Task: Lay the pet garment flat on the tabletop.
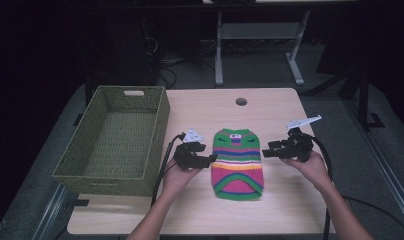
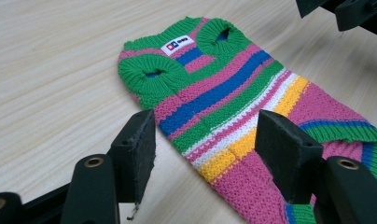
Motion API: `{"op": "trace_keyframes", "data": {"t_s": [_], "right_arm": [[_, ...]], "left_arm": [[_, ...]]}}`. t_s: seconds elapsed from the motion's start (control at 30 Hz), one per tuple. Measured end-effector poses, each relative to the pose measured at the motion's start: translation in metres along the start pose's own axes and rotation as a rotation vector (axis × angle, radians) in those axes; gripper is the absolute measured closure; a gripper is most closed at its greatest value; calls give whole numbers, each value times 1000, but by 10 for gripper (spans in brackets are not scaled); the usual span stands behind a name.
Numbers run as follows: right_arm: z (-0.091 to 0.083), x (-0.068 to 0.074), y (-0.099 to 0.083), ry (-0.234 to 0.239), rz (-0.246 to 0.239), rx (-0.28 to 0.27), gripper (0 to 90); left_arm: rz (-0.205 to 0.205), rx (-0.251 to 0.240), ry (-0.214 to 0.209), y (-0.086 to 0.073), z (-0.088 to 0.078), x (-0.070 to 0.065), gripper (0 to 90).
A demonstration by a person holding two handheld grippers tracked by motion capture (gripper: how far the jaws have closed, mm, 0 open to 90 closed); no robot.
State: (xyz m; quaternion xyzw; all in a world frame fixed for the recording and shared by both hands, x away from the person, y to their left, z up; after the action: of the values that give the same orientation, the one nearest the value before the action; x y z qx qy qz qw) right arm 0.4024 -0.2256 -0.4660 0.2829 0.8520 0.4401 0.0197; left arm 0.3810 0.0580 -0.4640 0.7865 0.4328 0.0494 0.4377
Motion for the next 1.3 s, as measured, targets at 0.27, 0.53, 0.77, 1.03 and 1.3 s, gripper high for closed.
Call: {"op": "trace_keyframes", "data": {"t_s": [0.27,0.53,0.77,1.03,1.3], "right_arm": [[-7,2,-5,-5,1,-15,366],[-13,4,-18,3,-1,-12,345],[-19,6,-28,3,11,0,333],[-27,9,-34,-5,6,-16,331],[-32,11,-43,-10,13,-7,328]], "left_arm": [[-18,-11,-6,-2,-3,-2,324],[-9,9,1,-6,-4,-2,308],[-35,-30,-18,-12,-9,-5,296],[-27,-16,-19,-21,-11,-7,283],[-12,-11,-20,-25,-16,-10,281]]}}
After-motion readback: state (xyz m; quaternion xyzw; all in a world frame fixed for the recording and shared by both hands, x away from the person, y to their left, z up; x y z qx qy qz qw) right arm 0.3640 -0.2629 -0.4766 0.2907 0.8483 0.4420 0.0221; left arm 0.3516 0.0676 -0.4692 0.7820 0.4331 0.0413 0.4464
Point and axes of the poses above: each handheld gripper's, and its own axes: z roughly forward along the jaws, y roughly out of its top, x roughly to its left, the point moved 6 cm from there along z, roughly forward along the jaws, and after that the axes turned 12 degrees about -z, right-handed, at the moved point
